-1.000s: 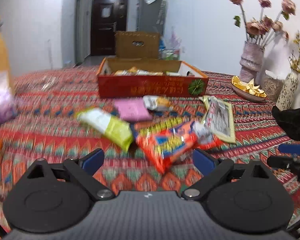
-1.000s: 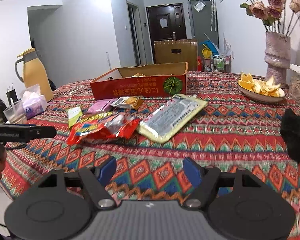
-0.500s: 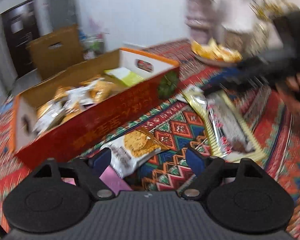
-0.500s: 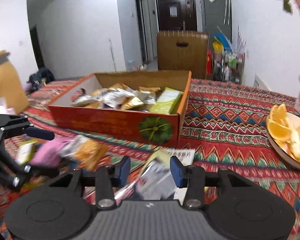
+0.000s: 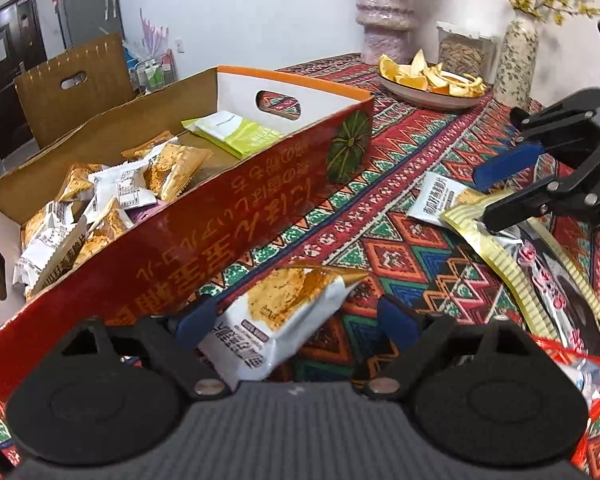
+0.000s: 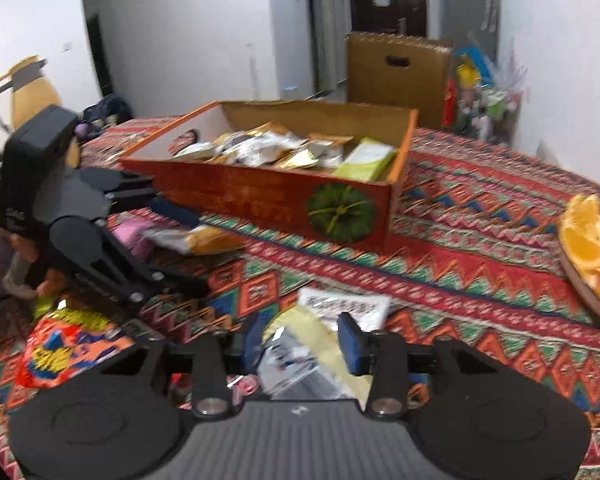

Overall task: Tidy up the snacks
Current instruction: 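Grasp a pumpkin-seed cracker packet with the right gripper while the left grasps a white packet, then carry both packets over the orange box with both grippers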

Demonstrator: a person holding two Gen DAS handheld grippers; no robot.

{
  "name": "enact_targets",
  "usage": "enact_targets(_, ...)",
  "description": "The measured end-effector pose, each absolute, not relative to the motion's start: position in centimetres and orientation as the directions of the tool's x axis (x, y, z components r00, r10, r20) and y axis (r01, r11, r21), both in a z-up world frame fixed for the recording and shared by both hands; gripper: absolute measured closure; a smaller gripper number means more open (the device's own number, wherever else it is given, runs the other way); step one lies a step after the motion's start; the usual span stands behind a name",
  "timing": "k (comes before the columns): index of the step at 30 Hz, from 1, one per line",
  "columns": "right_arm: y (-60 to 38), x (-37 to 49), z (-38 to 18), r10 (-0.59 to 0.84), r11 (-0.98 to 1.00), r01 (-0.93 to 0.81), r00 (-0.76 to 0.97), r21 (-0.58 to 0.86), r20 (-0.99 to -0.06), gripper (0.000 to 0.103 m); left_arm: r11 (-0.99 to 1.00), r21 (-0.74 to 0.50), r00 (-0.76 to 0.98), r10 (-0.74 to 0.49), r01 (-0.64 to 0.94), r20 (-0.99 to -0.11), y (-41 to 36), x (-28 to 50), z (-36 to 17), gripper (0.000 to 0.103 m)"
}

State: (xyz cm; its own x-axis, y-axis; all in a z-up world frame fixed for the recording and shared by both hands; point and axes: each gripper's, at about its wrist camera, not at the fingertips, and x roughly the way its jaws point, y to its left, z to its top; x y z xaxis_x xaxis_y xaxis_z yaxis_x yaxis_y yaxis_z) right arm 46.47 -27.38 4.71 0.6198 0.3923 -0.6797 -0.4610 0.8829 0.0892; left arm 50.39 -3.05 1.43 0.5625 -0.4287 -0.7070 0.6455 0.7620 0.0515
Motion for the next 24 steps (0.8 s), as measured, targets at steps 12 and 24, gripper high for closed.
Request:
enact_targets(12, -25.8, 49.1, 1.8, 0.31, 0.928, -0.369, 0.674, 0.057, -0.671, 0.054, 0.82, 0.023, 0.622, -0.415, 0.572, -0.664, -3.1, 48.7, 3.0, 0.091)
enact_targets(24, -25.7, 45.2, 8.1, 0.423, 0.906, -0.398, 0.821, 0.146, -0.383, 0.059, 0.954, -0.099, 0.778, -0.287, 0.282, -0.559, 0.5, 42.4, 10.4, 0.091)
